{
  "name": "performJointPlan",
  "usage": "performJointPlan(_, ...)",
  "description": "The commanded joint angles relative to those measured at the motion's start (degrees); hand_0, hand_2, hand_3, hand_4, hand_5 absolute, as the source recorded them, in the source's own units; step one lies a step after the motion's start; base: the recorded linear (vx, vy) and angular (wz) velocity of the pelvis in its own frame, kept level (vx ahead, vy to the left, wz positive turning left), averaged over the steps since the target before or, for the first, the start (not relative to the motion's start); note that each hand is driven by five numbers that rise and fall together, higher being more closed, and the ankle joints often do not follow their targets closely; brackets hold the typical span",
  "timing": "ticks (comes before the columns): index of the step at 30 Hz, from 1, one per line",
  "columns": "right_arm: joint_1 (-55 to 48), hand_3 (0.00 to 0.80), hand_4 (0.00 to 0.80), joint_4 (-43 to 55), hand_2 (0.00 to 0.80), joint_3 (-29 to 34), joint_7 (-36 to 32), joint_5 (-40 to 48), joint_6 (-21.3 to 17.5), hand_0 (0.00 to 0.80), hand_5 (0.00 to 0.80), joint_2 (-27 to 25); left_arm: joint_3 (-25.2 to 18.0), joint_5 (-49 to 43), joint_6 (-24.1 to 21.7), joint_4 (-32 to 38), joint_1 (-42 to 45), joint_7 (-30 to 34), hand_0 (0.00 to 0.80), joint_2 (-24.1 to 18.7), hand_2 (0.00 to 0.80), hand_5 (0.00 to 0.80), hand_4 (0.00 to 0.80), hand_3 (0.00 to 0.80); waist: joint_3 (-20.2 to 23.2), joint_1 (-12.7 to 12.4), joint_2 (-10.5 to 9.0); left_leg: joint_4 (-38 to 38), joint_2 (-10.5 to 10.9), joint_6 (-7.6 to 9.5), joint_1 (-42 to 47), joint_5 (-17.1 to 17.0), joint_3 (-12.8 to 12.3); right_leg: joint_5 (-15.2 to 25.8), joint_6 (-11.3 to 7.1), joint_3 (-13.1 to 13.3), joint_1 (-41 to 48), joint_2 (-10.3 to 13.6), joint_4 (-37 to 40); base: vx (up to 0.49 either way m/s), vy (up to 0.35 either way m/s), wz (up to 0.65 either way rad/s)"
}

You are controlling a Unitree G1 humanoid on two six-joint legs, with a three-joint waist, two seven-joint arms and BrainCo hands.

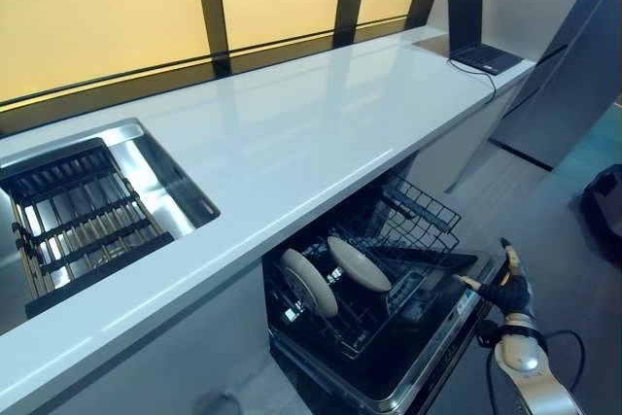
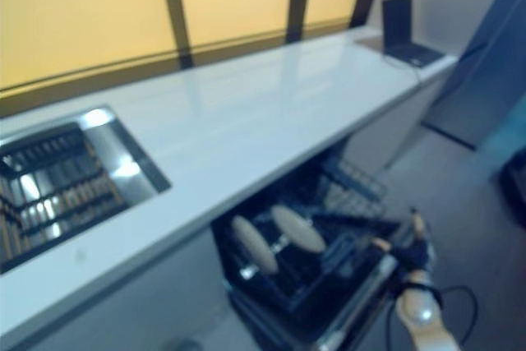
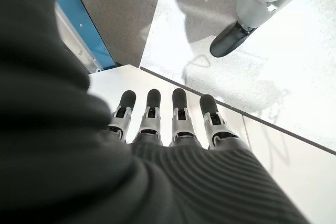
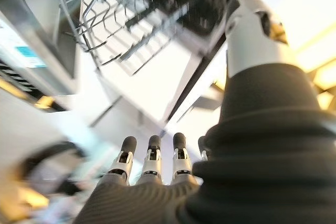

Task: Take plates into dishwasher

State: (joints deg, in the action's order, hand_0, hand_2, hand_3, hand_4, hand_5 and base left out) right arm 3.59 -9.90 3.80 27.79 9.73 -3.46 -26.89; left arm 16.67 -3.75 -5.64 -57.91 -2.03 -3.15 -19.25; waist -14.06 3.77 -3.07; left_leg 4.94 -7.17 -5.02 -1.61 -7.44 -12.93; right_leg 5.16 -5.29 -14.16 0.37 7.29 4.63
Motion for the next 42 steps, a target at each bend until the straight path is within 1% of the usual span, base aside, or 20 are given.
performJointPlan(1, -0.06, 0.000, 0.000, 1.94, 0.000, 3.82, -1.02, 9.55, -5.77, 0.000, 0.000, 1.12, -1.08, -0.96, -1.74, -3.47, -2.57, -1.24, 0.000, 1.10, 0.000, 0.000, 0.000, 0.000, 1.90, 0.83, 0.52, 0.06, -0.07, 2.37, 1.54, 4.50, -1.41, -2.93, -1.30, 2.08, -1.59, -0.20, -4.72, 0.025, -0.008, -0.11)
performJointPlan(3, -0.48, 0.000, 0.000, 1.08, 0.000, 4.12, -1.25, 12.33, -6.10, 0.000, 0.000, 1.92, -0.87, -0.75, -1.91, -3.87, -2.55, -1.32, 0.000, 1.12, 0.000, 0.000, 0.000, 0.000, 2.21, 1.08, 0.69, 0.06, -0.17, 2.28, 1.64, 4.47, -1.61, -3.15, -1.26, 2.07, -1.45, -0.15, -4.88, 0.012, -0.015, -0.16)
performJointPlan(5, -0.89, 0.000, 0.000, -1.20, 0.000, 4.92, -1.58, 19.21, -7.15, 0.000, 0.000, 3.26, -0.13, -0.07, -2.01, -4.23, -2.77, -1.63, 0.000, 1.01, 0.000, 0.000, 0.000, 0.000, 2.55, 1.58, 1.19, 0.06, -0.38, 2.16, 1.68, 4.24, -1.77, -3.68, -1.11, 2.12, -1.41, -0.14, -5.59, -0.003, -0.036, -0.09)
performJointPlan(6, -1.00, 0.000, 0.000, -2.42, 0.000, 5.21, -1.95, 20.27, -7.66, 0.000, 0.000, 3.69, 0.14, 0.17, -2.06, -4.40, -2.93, -1.72, 0.000, 0.97, 0.000, 0.000, 0.000, 0.000, 2.58, 1.68, 1.38, 0.06, -0.44, 2.11, 1.60, 4.15, -1.76, -3.91, -1.08, 2.09, -1.48, -0.10, -5.94, -0.027, -0.053, 0.00)
performJointPlan(7, -1.11, 0.000, 0.000, -3.72, 0.000, 5.61, -2.51, 23.54, -8.39, 0.000, 0.000, 4.27, 0.56, 0.35, -2.11, -4.60, -3.19, -1.91, 0.000, 0.94, 0.000, 0.000, 0.000, 0.000, 2.55, 1.85, 1.68, 0.06, -0.55, 2.05, 1.45, 3.96, -1.69, -4.22, -1.02, 2.02, -1.57, -0.04, -6.43, -0.027, -0.039, -0.01)
performJointPlan(8, -1.09, 0.000, 0.000, -3.88, 0.000, 5.67, -2.64, 23.97, -8.47, 0.000, 0.000, 4.27, 0.61, 0.36, -2.12, -4.63, -3.23, -1.92, 0.000, 0.95, 0.000, 0.000, 0.000, 0.000, 2.55, 1.86, 1.72, 0.06, -0.56, 2.04, 1.42, 3.94, -1.67, -4.29, -1.01, 2.00, -1.62, -0.03, -6.53, -0.057, -0.051, -0.01)
performJointPlan(10, -1.60, 0.000, 0.000, -6.75, 0.000, 5.53, -4.70, 28.16, -9.42, 0.000, 0.000, 5.48, 1.37, 1.06, -2.20, -4.52, -3.86, -1.87, 0.000, 0.68, 0.000, 0.000, 0.000, 0.000, 2.03, 2.26, 2.73, 0.06, -0.75, 1.86, 0.76, 3.38, -1.11, -5.21, -0.67, 1.93, -2.25, -0.04, -7.97, -0.079, -0.056, -0.01)
performJointPlan(13, -1.96, 0.000, 0.000, -9.64, 0.000, 4.14, -4.97, 26.89, -9.67, 0.000, 0.000, 5.98, 2.31, 1.53, -2.50, -4.41, -4.36, -1.87, 0.000, 0.60, 0.000, 0.000, 0.000, 0.000, 1.19, 2.65, 3.64, 0.06, -0.98, 1.64, 0.04, 2.77, -0.87, -6.10, -0.19, 1.87, -3.00, -0.03, -9.28, -0.079, -0.060, -0.03)
performJointPlan(17, -1.05, 0.000, 0.000, -12.40, 0.000, 2.99, -5.54, 28.46, -10.42, 0.000, 0.000, 5.41, 3.22, 1.94, -2.74, -4.08, -5.55, -1.93, 0.000, 0.49, 0.000, 0.000, 0.000, 0.000, -0.26, 2.91, 4.55, 0.06, -0.96, 1.54, -1.28, 2.11, -0.60, -6.85, 0.34, 2.03, -4.80, 0.20, -11.05, -0.123, -0.044, -0.04)
performJointPlan(20, 1.68, 0.000, 0.000, -16.60, 0.000, 1.79, -7.43, 32.75, -12.20, 0.000, 0.000, 4.74, 5.09, 3.09, -3.13, -4.06, -8.14, -2.42, 0.000, 0.60, 0.000, 0.000, 0.000, 0.000, -2.94, 3.18, 6.37, 0.06, -0.78, 1.14, -3.44, 1.03, 0.28, -7.79, 1.13, 2.26, -7.57, 0.36, -13.36, -0.208, -0.007, -0.07)
performJointPlan(22, 3.37, 0.000, 0.000, -18.51, 0.000, 1.03, -7.69, 33.46, -13.29, 0.000, 0.000, 4.04, 6.24, 4.23, -3.43, -4.15, -9.54, -2.82, 0.000, 1.17, 0.000, 0.000, 0.000, 0.000, -4.26, 3.47, 7.92, 0.06, -0.53, 0.90, -4.37, 0.48, 0.54, -8.27, 1.51, 2.39, -8.92, 0.57, -14.34, -0.140, 0.040, -0.11)
performJointPlan(24, 4.89, 0.000, 0.000, -20.03, 0.000, 0.46, -8.59, 33.77, -13.33, 0.000, 0.000, 3.37, 6.94, 4.96, -3.84, -4.26, -10.49, -2.87, 0.000, 1.79, 0.000, 0.000, 0.000, 0.000, -5.22, 3.67, 9.34, 0.06, -0.26, 0.62, -5.07, 0.00, 0.69, -8.55, 1.82, 2.47, -9.81, 0.77, -14.84, -0.095, 0.047, -0.07)
performJointPlan(27, 7.24, 0.000, 0.000, -22.12, 0.000, -0.60, -10.27, 33.30, -12.68, 0.000, 0.000, 2.41, 7.93, 5.85, -4.36, -3.92, -11.85, -2.68, 0.000, 2.57, 0.000, 0.000, 0.000, 0.000, -6.61, 3.80, 11.51, 0.06, 0.18, 0.23, -6.11, -0.68, 0.91, -8.89, 2.25, 2.39, -10.98, 1.03, -15.39, -0.083, 0.049, -0.04)
performJointPlan(28, 7.26, 0.000, 0.000, -22.14, 0.000, -0.60, -10.29, 33.31, -12.69, 0.000, 0.000, 2.39, 7.92, 5.86, -4.36, -3.93, -11.87, -2.68, 0.000, 2.59, 0.000, 0.000, 0.000, 0.000, -6.60, 3.80, 11.53, 0.06, 0.18, 0.23, -6.14, -0.68, 0.92, -8.90, 2.25, 2.39, -11.02, 1.03, -15.42, -0.073, 0.018, -0.10)
performJointPlan(30, 9.46, 0.000, 0.000, -23.61, 0.000, -2.45, -13.65, 33.25, -11.50, 0.000, 0.000, 1.98, 9.04, 6.34, -4.54, -3.21, -12.89, -2.54, 0.000, 3.04, 0.000, 0.000, 0.000, 0.000, -7.74, 3.71, 13.14, 0.06, 0.65, -0.04, -7.09, -1.08, 1.09, -9.33, 2.60, 2.22, -12.05, 1.29, -16.04, -0.098, 0.016, -0.17)
performJointPlan(32, 11.38, 0.000, 0.000, -24.11, 0.000, -4.00, -16.04, 32.39, -9.72, 0.000, 0.000, 1.86, 9.42, 6.35, -4.78, -2.95, -13.53, -2.35, 0.000, 3.25, 0.000, 0.000, 0.000, 0.000, -8.47, 3.54, 14.00, 0.06, 0.87, -0.28, -7.77, -1.43, 1.14, -9.61, 2.84, 1.83, -12.78, 1.50, -16.47, -0.079, 0.010, -0.09)
performJointPlan(33, 11.61, 0.000, 0.000, -24.22, 0.000, -4.21, -16.30, 32.33, -9.52, 0.000, 0.000, 1.83, 9.45, 6.38, -4.82, -2.95, -13.61, -2.33, 0.000, 3.26, 0.000, 0.000, 0.000, 0.000, -8.62, 3.62, 13.98, 0.06, 1.02, -0.31, -7.70, -1.37, 1.16, -9.93, 2.82, 1.78, -12.82, 1.68, -16.78, -0.075, 0.010, -0.04)
performJointPlan(35, 14.18, 0.000, 0.000, -25.13, 0.000, -6.41, -18.00, 31.61, -8.56, 0.000, 0.000, 1.74, 9.99, 7.02, -4.73, -2.49, -14.56, -2.27, 0.000, 3.32, 0.000, 0.000, 0.000, 0.000, -9.39, 3.27, 14.93, 0.06, 1.12, -0.53, -8.65, -1.87, 0.98, -9.45, 3.01, 1.22, -14.00, 1.69, -16.72, -0.090, 0.009, -0.05)
performJointPlan(36, 15.11, 0.000, 0.000, -25.43, 0.000, -7.15, -18.73, 31.20, -7.95, 0.000, 0.000, 1.78, 10.06, 7.18, -4.65, -2.37, -14.84, -2.33, 0.000, 3.33, 0.000, 0.000, 0.000, 0.000, -9.76, 3.25, 15.05, 0.06, 1.28, -0.60, -8.81, -1.93, 0.91, -9.68, 3.00, 1.09, -14.41, 1.90, -17.12, -0.062, 0.000, -0.04)
performJointPlan(42, 21.28, 0.000, 0.000, -27.65, 0.000, -11.91, -19.87, 28.72, -5.65, 0.000, 0.000, 3.19, 10.55, 8.13, -4.40, -1.71, -16.48, -2.33, 0.000, 3.29, 0.000, 0.000, 0.000, 0.000, -11.19, 2.17, 16.35, 0.06, 1.58, -0.91, -10.65, -2.68, 0.94, -9.34, 3.23, 0.35, -16.15, 1.61, -17.07, -0.080, -0.013, -0.13)
